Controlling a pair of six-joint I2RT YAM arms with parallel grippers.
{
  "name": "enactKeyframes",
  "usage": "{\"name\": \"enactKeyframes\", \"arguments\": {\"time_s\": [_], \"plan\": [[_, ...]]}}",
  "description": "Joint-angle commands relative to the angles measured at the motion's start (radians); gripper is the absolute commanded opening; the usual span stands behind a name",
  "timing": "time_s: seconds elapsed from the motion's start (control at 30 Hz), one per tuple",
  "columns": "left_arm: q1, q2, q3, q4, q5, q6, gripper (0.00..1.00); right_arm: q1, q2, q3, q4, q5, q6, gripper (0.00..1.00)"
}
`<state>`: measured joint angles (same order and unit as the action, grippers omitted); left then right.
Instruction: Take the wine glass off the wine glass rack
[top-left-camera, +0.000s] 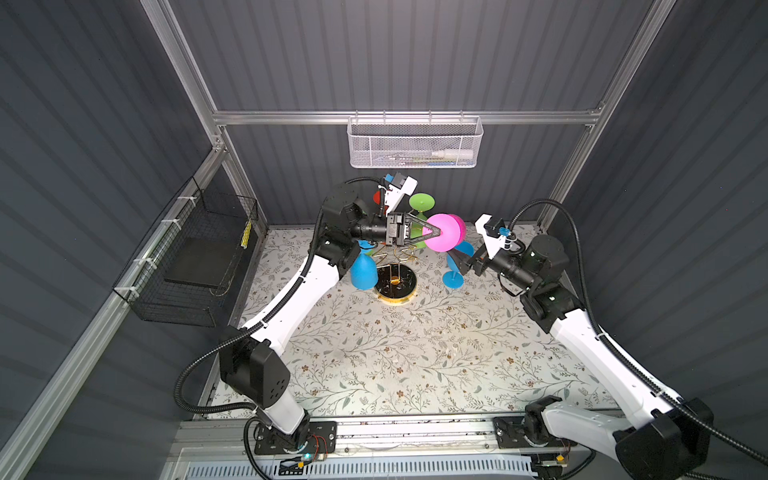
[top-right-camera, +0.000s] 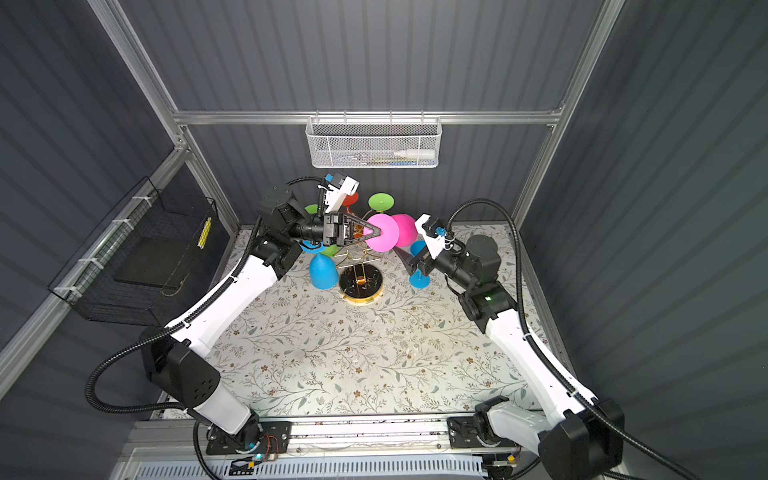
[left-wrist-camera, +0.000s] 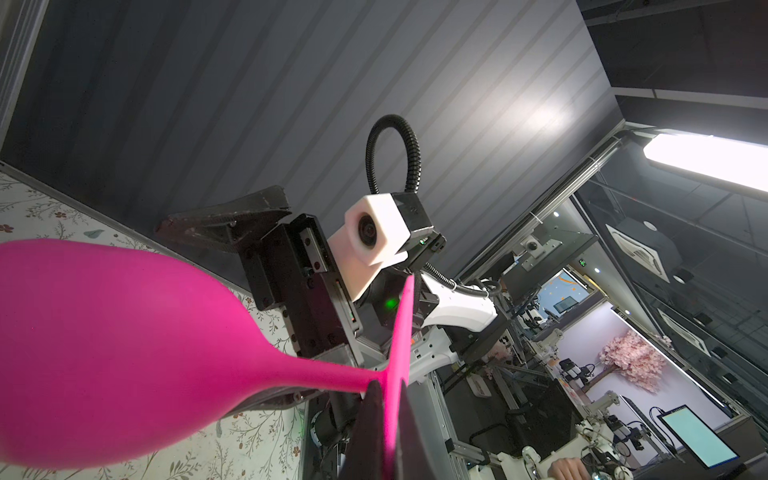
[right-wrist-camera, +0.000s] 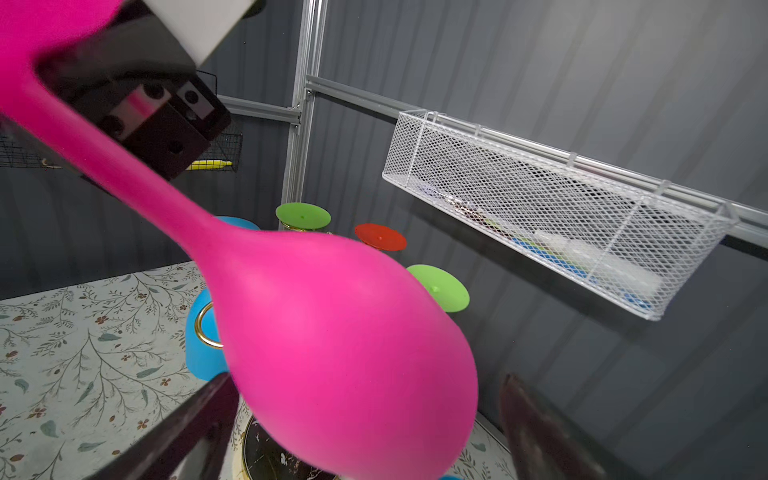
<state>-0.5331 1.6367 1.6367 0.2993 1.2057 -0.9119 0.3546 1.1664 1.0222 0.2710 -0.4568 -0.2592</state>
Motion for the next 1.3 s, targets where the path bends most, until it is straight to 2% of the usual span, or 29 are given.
{"name": "enactKeyframes", "arguments": {"time_s": [0.0, 0.33, 0.4, 0.5, 0.7, 1.0, 1.07, 1.1, 1.13, 1.2, 1.27], "plan": [[-0.002, 0.003, 0.018, 0.034, 0.042, -0.034, 0.00, 0.017, 0.030, 0.045, 0.023, -0.018, -0.028, 0.99], [-0.002, -0.006, 0.013, 0.039, 0.051, -0.040, 0.00, 0.050, 0.107, 0.117, 0.001, 0.000, -0.058, 0.99], [-0.002, -0.008, 0.011, 0.040, 0.052, -0.040, 0.00, 0.053, 0.110, 0.123, -0.011, 0.010, -0.061, 0.95], [-0.001, -0.009, 0.015, 0.042, 0.056, -0.040, 0.00, 0.057, 0.111, 0.121, -0.021, 0.021, -0.061, 0.83], [-0.002, -0.006, 0.021, 0.049, 0.058, -0.042, 0.00, 0.060, 0.097, 0.113, -0.038, 0.032, -0.060, 0.70], [-0.002, -0.008, 0.024, 0.055, 0.057, -0.041, 0.00, 0.069, 0.073, 0.092, -0.050, 0.058, -0.055, 0.67], [-0.002, -0.006, 0.024, 0.055, 0.054, -0.039, 0.08, 0.074, 0.068, 0.091, -0.066, 0.068, -0.053, 0.66], [-0.002, -0.006, 0.025, 0.056, 0.052, -0.036, 0.21, 0.078, 0.064, 0.093, -0.078, 0.073, -0.055, 0.65], [-0.002, -0.006, 0.025, 0.056, 0.050, -0.031, 0.28, 0.080, 0.059, 0.093, -0.089, 0.075, -0.054, 0.64], [-0.002, -0.010, 0.022, 0.057, 0.042, -0.011, 0.47, 0.086, 0.047, 0.097, -0.123, 0.087, -0.039, 0.63], [0.000, -0.017, 0.021, 0.050, 0.036, 0.019, 0.54, 0.086, 0.032, 0.100, -0.158, 0.094, -0.015, 0.61]]}}
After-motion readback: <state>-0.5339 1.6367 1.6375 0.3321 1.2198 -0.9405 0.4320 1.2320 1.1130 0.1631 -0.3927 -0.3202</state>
